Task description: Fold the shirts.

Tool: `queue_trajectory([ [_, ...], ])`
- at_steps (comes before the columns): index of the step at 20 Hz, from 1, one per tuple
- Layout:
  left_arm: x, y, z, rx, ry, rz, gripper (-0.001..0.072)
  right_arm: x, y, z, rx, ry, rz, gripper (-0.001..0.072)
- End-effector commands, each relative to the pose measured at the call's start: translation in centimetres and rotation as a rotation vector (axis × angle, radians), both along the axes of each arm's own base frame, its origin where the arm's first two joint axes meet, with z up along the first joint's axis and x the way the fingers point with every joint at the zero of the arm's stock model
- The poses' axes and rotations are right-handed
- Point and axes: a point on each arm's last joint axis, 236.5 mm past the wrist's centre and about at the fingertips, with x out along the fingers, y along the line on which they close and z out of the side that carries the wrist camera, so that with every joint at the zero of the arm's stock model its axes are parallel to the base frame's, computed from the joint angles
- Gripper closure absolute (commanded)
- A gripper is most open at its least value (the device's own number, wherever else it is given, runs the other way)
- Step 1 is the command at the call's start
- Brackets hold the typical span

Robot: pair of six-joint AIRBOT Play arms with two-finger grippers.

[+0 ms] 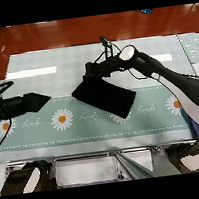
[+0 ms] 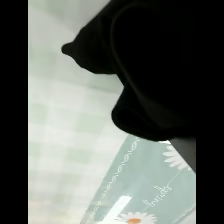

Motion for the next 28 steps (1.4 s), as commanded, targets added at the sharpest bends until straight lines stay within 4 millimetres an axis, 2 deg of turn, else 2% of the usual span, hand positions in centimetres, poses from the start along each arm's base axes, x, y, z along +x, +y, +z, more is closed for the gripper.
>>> queue_trajectory([
  [1, -0.4, 0.1, -1.2, -0.006, 0.022, 0.015, 0.0686, 1.1, 0.9, -1.2, -0.002, -0.003, -0.013, 0.0681],
  [3, 0.0, 0.3, -1.1, -0.007, 0.01, 0.03, 0.0686, 1.3, 0.8, -1.1, -0.001, -0.009, -0.021, 0.068],
  [4, 0.2, 0.3, -1.1, -0.008, 0.008, 0.035, 0.0686, 1.5, 0.8, -1.0, 0.001, -0.014, -0.027, 0.0594],
  [5, 0.3, 0.4, -1.2, -0.008, 0.006, 0.038, 0.0686, 1.2, 1.0, -1.0, 0.008, -0.004, -0.021, 0.0337],
  [6, 0.4, 0.4, -1.2, -0.008, 0.005, 0.041, 0.0686, 0.4, 1.0, -0.9, 0.015, 0.019, 0.01, 0.0305],
  [7, 0.9, 0.7, -1.0, -0.005, -0.009, 0.055, 0.0686, -0.3, 0.4, -0.6, 0.015, 0.049, 0.04, 0.0305],
  [8, 2.0, 1.6, -0.7, 0.007, -0.045, 0.1, 0.0686, -1.0, -1.0, 0.2, 0.011, 0.077, 0.069, 0.0306],
  [9, 3.4, 3.1, 0.3, 0.014, -0.091, 0.164, 0.0686, -1.4, -3.1, 1.3, -0.002, 0.093, 0.094, 0.0306],
  [11, 5.6, 6.8, 4.4, -0.026, -0.177, 0.324, 0.0686, -2.1, -10.0, 4.2, -0.111, 0.082, 0.107, 0.0306],
  [13, 6.6, 9.7, 8.2, -0.043, -0.264, 0.419, 0.0686, -2.9, -19.1, 8.3, -0.333, -0.025, 0.014, 0.0305],
  [15, 6.6, 11.2, 9.4, -0.032, -0.292, 0.461, 0.0686, -4.5, -26.9, 11.8, -0.492, -0.124, -0.164, 0.0305],
  [16, 6.3, 10.9, 9.0, -0.027, -0.278, 0.444, 0.0686, -5.9, -29.7, 12.3, -0.526, -0.134, -0.243, 0.0305],
  [17, 5.9, 10.2, 8.2, -0.027, -0.249, 0.414, 0.0686, -7.6, -31.8, 11.8, -0.532, -0.119, -0.314, 0.0305],
  [18, 5.5, 9.3, 7.1, -0.032, -0.216, 0.384, 0.0686, -9.2, -33.2, 10.2, -0.529, -0.092, -0.363, 0.0305],
  [19, 5.2, 8.4, 6.0, -0.038, -0.184, 0.354, 0.0685, -10.8, -34.2, 7.8, -0.52, -0.041, -0.414, 0.0305],
  [21, 4.4, 6.4, 3.3, -0.051, -0.12, 0.297, 0.0686, -13.2, -34.3, 2.4, -0.455, 0.077, -0.489, 0.0305],
  [22, 3.9, 5.3, 1.9, -0.056, -0.086, 0.266, 0.0686, -14.0, -33.4, -0.1, -0.389, 0.135, -0.516, 0.0305],
  [24, 2.9, 3.5, -0.6, -0.062, -0.028, 0.212, 0.0686, -14.5, -30.6, -3.9, -0.242, 0.219, -0.561, 0.0305],
  [28, 1.7, 1.4, -3.6, -0.065, 0.026, 0.159, 0.0686, -14.3, -25.7, -7.7, -0.126, 0.302, -0.505, 0.0296],
])
